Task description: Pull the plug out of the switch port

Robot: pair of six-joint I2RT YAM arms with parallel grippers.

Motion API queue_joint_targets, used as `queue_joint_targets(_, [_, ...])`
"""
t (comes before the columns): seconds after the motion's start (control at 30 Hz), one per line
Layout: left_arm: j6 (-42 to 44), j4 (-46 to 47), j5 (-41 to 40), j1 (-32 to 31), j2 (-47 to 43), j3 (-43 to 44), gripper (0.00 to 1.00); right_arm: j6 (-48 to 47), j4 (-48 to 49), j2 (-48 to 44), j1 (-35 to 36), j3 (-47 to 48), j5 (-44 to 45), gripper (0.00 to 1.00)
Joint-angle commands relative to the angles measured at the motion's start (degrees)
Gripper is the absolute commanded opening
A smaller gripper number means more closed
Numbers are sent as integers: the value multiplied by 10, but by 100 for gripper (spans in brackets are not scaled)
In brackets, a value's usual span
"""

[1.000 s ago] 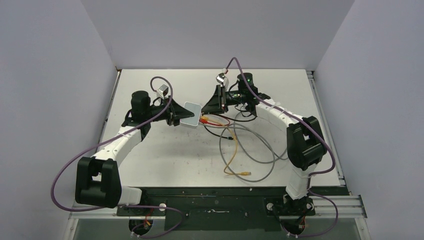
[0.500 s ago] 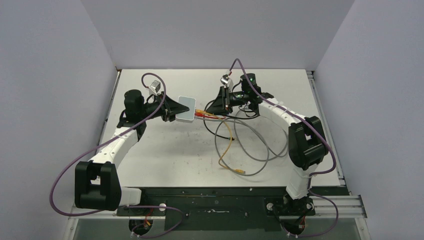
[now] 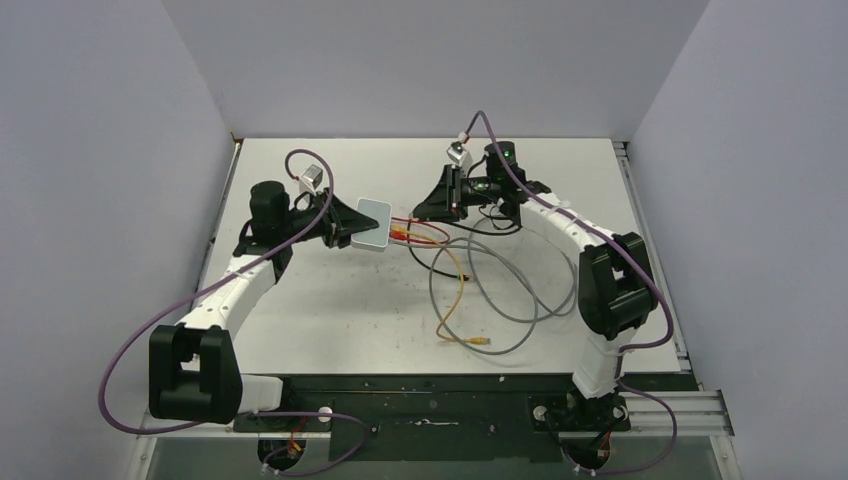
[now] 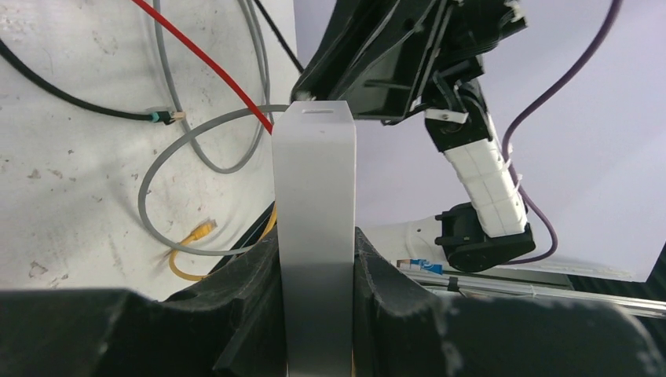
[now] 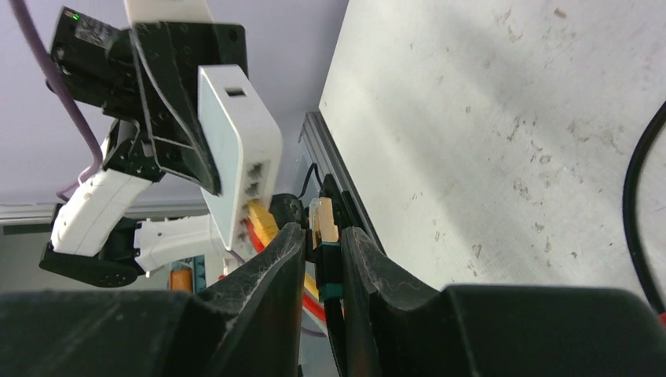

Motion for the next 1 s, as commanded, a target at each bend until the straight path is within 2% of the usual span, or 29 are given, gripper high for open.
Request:
queue_joint_targets(0.0, [52,-43,10,-7,-23,24,0,6,33,-57,-13,51,33,5])
queue_joint_targets(0.5, [123,-133,-17,-43,-4,28,0,-4,16,-96,-38,161,89,5])
queue_joint_targets(0.77, [170,-183,-38,-72,16,33,0,-24,-28,-73,-42,265,96,5])
queue_joint_targets(0.97, [215,-243,-61,-92,31,39,0,6,3,-54,-44,331,89,5])
